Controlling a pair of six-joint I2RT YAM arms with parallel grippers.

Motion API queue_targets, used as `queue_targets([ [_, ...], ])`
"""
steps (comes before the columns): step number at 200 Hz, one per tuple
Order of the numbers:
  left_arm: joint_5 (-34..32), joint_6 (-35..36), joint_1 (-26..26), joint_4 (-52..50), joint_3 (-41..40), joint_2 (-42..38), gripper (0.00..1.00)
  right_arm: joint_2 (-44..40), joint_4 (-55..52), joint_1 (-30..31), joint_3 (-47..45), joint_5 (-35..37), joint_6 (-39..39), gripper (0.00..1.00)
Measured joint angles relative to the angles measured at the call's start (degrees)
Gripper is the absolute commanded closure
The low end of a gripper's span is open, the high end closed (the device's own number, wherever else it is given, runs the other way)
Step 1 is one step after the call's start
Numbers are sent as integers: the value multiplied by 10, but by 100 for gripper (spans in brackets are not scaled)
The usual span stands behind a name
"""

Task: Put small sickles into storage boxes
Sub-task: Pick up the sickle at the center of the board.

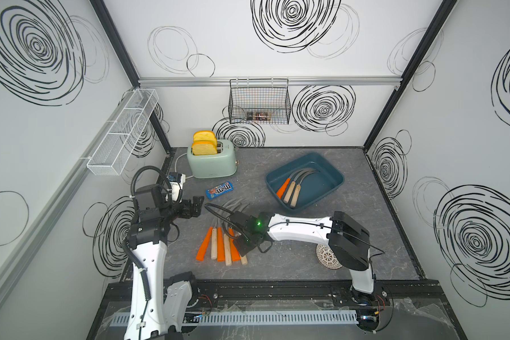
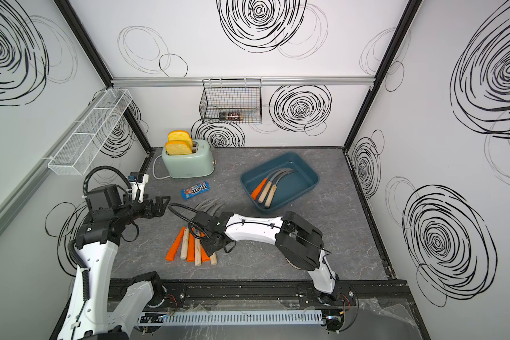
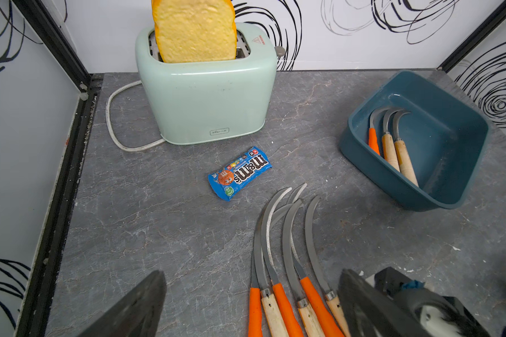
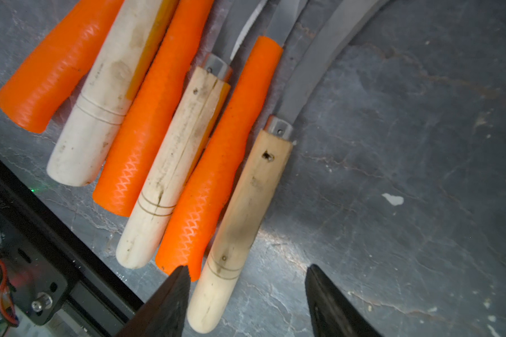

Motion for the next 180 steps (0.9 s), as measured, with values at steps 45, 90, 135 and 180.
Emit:
queue_targets([
  [45,0,0,0,-2,-3,-16,4,5,-12,2,14,20,-7,35],
  [90,-2,-5,1,-2,-16,-24,4,6,-14,2,14,37,-23,35],
  [135,-1,-26,6,9,-20,-21,4,21,-13,2,14,37,-29,37],
  [180,-8,-50,14,45,-27,-10,4,26,-11,2,14,35,-29,37],
])
